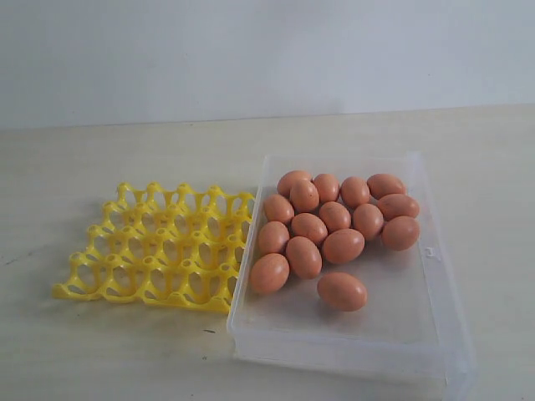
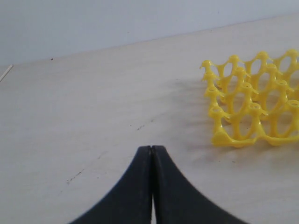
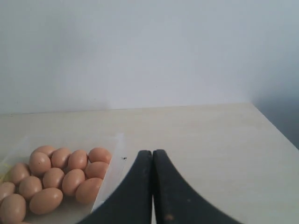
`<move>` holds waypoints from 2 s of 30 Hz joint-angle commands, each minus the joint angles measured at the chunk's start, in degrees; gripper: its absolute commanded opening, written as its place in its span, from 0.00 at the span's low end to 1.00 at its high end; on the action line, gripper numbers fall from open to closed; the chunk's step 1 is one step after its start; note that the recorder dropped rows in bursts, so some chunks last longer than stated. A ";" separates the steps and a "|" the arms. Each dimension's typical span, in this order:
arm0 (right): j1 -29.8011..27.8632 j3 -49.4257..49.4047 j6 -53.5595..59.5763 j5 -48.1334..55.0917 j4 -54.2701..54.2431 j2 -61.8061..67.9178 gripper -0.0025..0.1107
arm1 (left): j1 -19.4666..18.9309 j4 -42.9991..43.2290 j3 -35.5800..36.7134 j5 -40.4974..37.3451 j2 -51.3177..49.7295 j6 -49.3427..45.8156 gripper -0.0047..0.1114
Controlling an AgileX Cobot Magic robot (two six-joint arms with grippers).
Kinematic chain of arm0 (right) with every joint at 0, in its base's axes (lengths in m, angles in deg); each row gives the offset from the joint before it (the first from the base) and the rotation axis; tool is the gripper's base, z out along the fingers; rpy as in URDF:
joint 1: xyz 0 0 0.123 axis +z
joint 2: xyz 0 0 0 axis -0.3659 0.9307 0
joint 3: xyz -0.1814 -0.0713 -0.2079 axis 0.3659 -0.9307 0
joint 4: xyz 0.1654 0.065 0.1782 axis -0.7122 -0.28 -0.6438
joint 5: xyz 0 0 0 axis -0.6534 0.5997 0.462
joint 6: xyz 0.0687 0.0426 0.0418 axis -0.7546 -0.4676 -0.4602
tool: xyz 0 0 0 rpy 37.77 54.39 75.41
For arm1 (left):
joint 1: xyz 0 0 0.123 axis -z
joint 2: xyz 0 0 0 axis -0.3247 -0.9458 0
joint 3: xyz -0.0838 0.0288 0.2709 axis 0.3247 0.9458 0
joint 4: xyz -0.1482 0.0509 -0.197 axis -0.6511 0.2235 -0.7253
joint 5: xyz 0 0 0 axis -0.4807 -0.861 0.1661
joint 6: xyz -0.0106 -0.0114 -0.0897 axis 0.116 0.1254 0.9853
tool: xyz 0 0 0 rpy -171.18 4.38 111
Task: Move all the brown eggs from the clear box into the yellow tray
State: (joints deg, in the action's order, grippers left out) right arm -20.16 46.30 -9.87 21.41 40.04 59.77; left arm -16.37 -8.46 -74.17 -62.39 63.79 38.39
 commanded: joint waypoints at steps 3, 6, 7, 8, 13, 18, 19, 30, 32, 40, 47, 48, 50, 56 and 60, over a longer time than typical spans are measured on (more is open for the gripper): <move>-0.29 1.94 -11.20 10.21 -2.90 1.26 0.02 | 0.28 -0.06 -0.23 0.35 0.32 0.26 0.04; -0.29 4.34 -10.88 18.35 -3.60 3.75 0.02 | 0.28 -0.06 -0.23 0.35 0.32 0.26 0.04; -0.29 5.18 -10.88 19.68 -2.15 4.68 0.02 | 0.28 -0.06 -0.23 0.35 0.32 0.26 0.04; -0.29 6.00 -10.88 20.19 -0.91 5.42 0.02 | 0.28 -0.06 -0.23 0.35 0.32 0.26 0.04; -0.29 9.50 -10.88 20.96 2.07 9.35 0.02 | 0.28 -0.06 -0.23 0.35 0.32 0.26 0.04; -0.29 10.82 -10.88 22.59 1.49 14.66 0.02 | 0.28 -0.06 -0.23 0.35 0.32 0.26 0.04; -0.29 10.82 -10.88 22.70 1.49 15.77 0.02 | 0.28 -0.06 -0.23 0.35 0.32 0.26 0.04; -0.29 14.28 -10.88 24.91 -3.23 32.16 0.02 | 0.28 -0.06 -0.23 0.35 0.32 0.26 0.04; -0.29 15.06 -8.84 24.66 -2.90 34.11 0.02 | 0.28 -0.06 -0.23 0.35 0.32 0.26 0.04; -0.29 15.06 -6.79 23.57 -4.49 36.11 0.02 | 0.28 -0.06 -0.23 0.35 0.32 0.26 0.04; -0.29 14.92 -1.63 24.33 -9.49 36.89 0.02 | 0.28 -0.06 -0.23 0.35 0.32 0.26 0.04; -0.29 14.92 0.87 24.45 -11.62 37.18 0.02 | 0.28 -0.06 -0.23 0.35 0.32 0.26 0.04; -0.29 14.92 4.13 24.67 -14.78 38.15 0.02 | 0.28 -0.06 -0.23 0.35 0.32 0.26 0.04; -0.29 14.92 7.45 24.84 -18.85 41.30 0.15 | 0.28 -0.06 -0.23 0.35 0.32 0.26 0.04; -0.17 15.03 10.93 19.30 -18.64 42.61 0.39 | 0.28 -0.06 -0.23 0.35 0.32 0.26 0.04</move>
State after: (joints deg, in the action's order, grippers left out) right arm -20.16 60.91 -1.42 45.05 21.70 101.81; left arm -16.37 -8.46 -74.17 -62.39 63.79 38.39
